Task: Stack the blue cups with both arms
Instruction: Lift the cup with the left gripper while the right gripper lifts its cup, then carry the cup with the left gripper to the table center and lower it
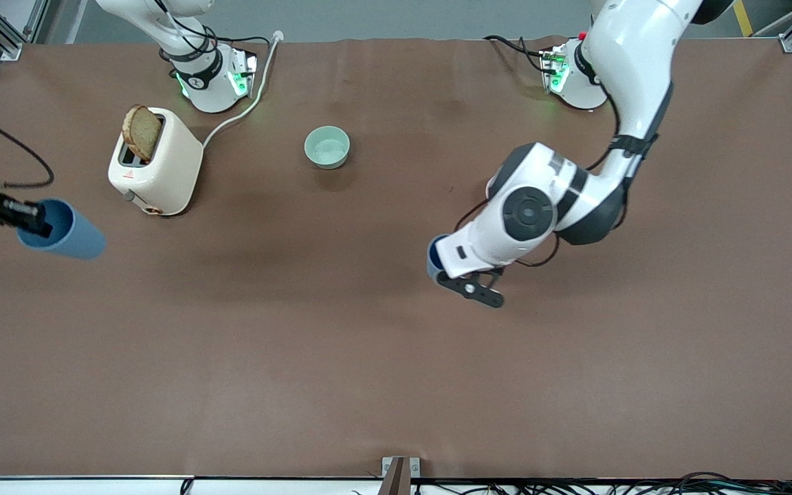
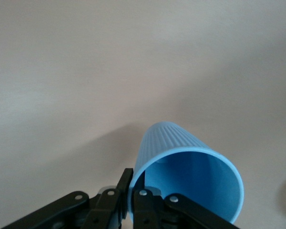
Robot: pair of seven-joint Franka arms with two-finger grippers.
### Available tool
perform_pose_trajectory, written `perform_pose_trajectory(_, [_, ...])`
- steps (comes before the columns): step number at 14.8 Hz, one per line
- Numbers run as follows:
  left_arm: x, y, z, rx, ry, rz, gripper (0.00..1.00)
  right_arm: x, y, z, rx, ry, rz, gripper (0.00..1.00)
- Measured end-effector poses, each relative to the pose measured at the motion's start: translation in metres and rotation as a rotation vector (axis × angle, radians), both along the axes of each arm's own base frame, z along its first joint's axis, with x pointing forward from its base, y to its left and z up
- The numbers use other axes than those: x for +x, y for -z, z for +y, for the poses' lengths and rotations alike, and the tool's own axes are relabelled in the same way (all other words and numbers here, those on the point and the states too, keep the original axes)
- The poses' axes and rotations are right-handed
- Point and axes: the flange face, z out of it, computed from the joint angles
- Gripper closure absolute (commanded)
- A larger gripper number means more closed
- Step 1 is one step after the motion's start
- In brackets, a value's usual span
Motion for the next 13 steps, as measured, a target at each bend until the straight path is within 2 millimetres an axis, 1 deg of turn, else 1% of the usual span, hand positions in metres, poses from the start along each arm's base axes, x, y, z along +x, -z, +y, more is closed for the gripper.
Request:
perform_pose_trajectory(2, [-0.009, 0.008, -0.027, -0.007, 0.047, -0.003, 1.0, -0.016, -0.021, 0.01, 0.002, -0.001, -0.003, 1.0])
perform_pose_trajectory(4, [-0.014, 0.015, -0.047, -0.011, 0.122, -0.022, 1.0, -0.025, -0.03, 0.009, 0.003, 0.001, 0.006, 1.0])
perform_pose_trajectory(6, [-0.021, 0.023, -0.064, -0.023, 0.186, -0.041, 1.0, -0.026, -0.036, 0.006, 0.003, 0.007, 0.001, 1.0])
perform_pose_trajectory(9, [-0.04, 0.038, -0.091, -0.029, 0.271, -0.057, 1.0, -0.029, -0.056, 0.004, 0.002, 0.01, -0.016, 1.0])
perform_pose_trajectory(11, [-0.051, 0.047, -0.102, -0.02, 0.302, -0.057, 0.99, -0.031, -0.064, 0.002, 0.002, 0.012, -0.015, 1.0])
perform_pose_trajectory(13, [-0.053, 0.06, -0.104, -0.014, 0.32, -0.046, 0.99, -0.025, -0.061, -0.002, 0.001, 0.016, -0.011, 1.0])
